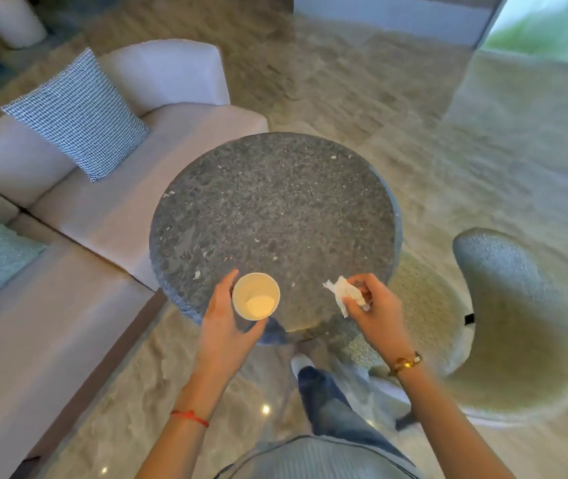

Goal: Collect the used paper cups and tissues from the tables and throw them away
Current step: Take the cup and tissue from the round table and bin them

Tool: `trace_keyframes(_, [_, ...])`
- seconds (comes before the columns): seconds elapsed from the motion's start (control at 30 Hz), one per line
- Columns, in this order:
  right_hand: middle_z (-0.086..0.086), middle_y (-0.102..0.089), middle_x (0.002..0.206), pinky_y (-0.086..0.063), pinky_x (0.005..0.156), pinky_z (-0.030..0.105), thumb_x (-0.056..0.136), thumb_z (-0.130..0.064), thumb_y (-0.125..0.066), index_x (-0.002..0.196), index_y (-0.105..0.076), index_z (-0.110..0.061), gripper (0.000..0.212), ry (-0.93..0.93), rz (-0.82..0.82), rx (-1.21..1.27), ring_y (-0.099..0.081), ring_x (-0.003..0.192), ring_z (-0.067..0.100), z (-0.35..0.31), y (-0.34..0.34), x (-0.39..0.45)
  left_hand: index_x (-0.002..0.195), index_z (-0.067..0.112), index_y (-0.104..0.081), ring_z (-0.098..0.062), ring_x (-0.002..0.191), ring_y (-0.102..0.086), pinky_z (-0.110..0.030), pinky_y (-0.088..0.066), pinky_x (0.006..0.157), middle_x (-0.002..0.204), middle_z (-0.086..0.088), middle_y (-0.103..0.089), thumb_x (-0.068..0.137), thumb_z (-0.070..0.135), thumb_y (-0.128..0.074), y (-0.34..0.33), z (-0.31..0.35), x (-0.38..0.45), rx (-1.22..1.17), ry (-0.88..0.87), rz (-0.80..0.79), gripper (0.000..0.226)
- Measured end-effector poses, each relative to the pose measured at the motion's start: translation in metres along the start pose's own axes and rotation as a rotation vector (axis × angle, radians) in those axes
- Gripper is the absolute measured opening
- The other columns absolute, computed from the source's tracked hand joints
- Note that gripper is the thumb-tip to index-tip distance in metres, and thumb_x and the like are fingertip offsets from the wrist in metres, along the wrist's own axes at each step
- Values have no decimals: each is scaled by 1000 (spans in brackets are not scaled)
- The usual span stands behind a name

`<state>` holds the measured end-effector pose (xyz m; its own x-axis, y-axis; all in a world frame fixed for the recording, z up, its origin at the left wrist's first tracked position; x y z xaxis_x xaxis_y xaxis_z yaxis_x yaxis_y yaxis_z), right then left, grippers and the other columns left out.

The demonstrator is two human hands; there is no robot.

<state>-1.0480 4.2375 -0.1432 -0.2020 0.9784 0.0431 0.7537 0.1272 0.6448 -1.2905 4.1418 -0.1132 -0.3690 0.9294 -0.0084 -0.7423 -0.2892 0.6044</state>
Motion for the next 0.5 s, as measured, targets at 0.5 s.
trace_keyframes(0.5, [-18, -58, 80, -40, 64, 6, 81, -15, -69, 101, -59, -26, 25, -362, 353, 35, -54, 81, -9, 42, 119, -278, 137, 26, -43, -2, 121, -47, -19, -45, 94, 132, 12, -50, 74, 25, -82, -81, 96, -139, -11, -389, -462, 74])
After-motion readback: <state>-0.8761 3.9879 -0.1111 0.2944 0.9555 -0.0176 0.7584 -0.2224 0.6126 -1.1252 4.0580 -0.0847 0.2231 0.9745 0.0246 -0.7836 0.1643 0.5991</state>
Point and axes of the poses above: each hand's wrist, its own x-axis towards the middle knuckle, its own y-axis out of the back of the hand, z = x × y, the point moved 1 cm from there along x, towards the middle knuckle
